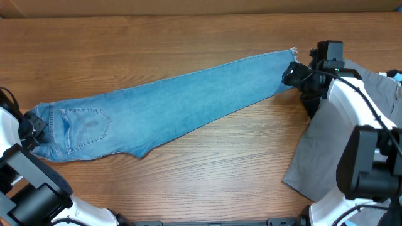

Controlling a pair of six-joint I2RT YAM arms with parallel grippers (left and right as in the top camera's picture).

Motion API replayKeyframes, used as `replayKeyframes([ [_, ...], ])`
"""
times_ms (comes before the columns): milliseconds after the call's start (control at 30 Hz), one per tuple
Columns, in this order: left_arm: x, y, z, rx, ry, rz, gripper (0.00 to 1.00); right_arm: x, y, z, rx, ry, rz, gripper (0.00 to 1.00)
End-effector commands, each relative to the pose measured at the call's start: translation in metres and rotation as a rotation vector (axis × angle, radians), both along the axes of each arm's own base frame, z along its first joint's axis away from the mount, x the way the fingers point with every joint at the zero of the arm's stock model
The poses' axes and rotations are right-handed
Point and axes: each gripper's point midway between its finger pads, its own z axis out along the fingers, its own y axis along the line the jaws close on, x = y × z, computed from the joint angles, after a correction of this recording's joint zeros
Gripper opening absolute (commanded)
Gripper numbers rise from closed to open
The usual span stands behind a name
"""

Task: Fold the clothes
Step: 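Move the right gripper to the frayed leg hem and grasp it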

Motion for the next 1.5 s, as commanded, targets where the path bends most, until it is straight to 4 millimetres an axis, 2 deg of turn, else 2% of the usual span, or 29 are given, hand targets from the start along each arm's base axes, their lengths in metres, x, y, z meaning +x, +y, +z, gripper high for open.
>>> replayKeyframes([
  [0, -0.008, 0.014, 0.004, 0.021, 0.01, 0.024, 0.54, 0.013, -0.025, -0.012, -0.037, -0.019, -0.042, 0.86],
  [33, -0.007, 0.014, 0.004, 0.009, -0.001, 0.024, 0.68, 0.016, -0.029, -0.016, -0.037, -0.023, -0.05, 0.86],
  [133, 0.007, -0.001, 0.003, -0.077, -0.073, -0.053, 0.89, 0.024, -0.039, -0.029, -0.016, -0.039, -0.066, 0.86],
  [233, 0.016, -0.011, 0.012, -0.131, -0.114, -0.119, 0.96, 0.032, -0.037, -0.041, 0.041, -0.058, -0.048, 0.86],
  [400, 0.018, -0.013, 0.048, -0.129, -0.122, -0.13, 0.96, 0.04, -0.025, -0.066, 0.114, -0.065, -0.009, 0.86],
  [533, 0.025, -0.012, 0.094, -0.087, -0.188, -0.142, 0.96, 0.042, -0.011, -0.076, 0.178, -0.065, 0.03, 0.84],
  [700, 0.037, -0.028, 0.15, -0.077, -0.348, -0.191, 0.98, 0.039, -0.006, -0.081, 0.19, -0.05, 0.043, 0.76],
  [800, 0.039, -0.04, 0.169, -0.072, -0.403, -0.221, 0.98, 0.039, -0.003, -0.08, 0.205, -0.052, 0.051, 0.69],
  [933, 0.036, -0.057, 0.187, -0.054, -0.424, -0.253, 0.97, 0.037, 0.014, -0.075, 0.264, -0.07, 0.137, 0.63],
  [1000, 0.037, -0.066, 0.193, -0.051, -0.43, -0.279, 0.96, 0.036, 0.016, -0.076, 0.266, -0.063, 0.142, 0.56],
  [1100, 0.041, -0.082, 0.197, -0.051, -0.425, -0.335, 0.96, 0.037, 0.015, -0.074, 0.267, -0.066, 0.14, 0.28],
  [1167, 0.042, -0.089, 0.197, -0.058, -0.417, -0.362, 0.96, 0.039, 0.011, -0.067, 0.264, -0.076, 0.133, 0.13],
  [1233, 0.044, -0.097, 0.195, -0.067, -0.407, -0.383, 0.96, 0.042, 0.006, -0.052, 0.26, -0.094, 0.127, 0.05],
  [1367, 0.047, -0.103, 0.195, -0.071, -0.403, -0.403, 0.96, 0.049, -0.004, -0.004, 0.243, -0.158, 0.119, 0.04],
  [1467, 0.047, -0.104, 0.195, -0.072, -0.402, -0.404, 0.96, 0.052, -0.013, 0.046, 0.215, -0.249, 0.116, 0.04],
])
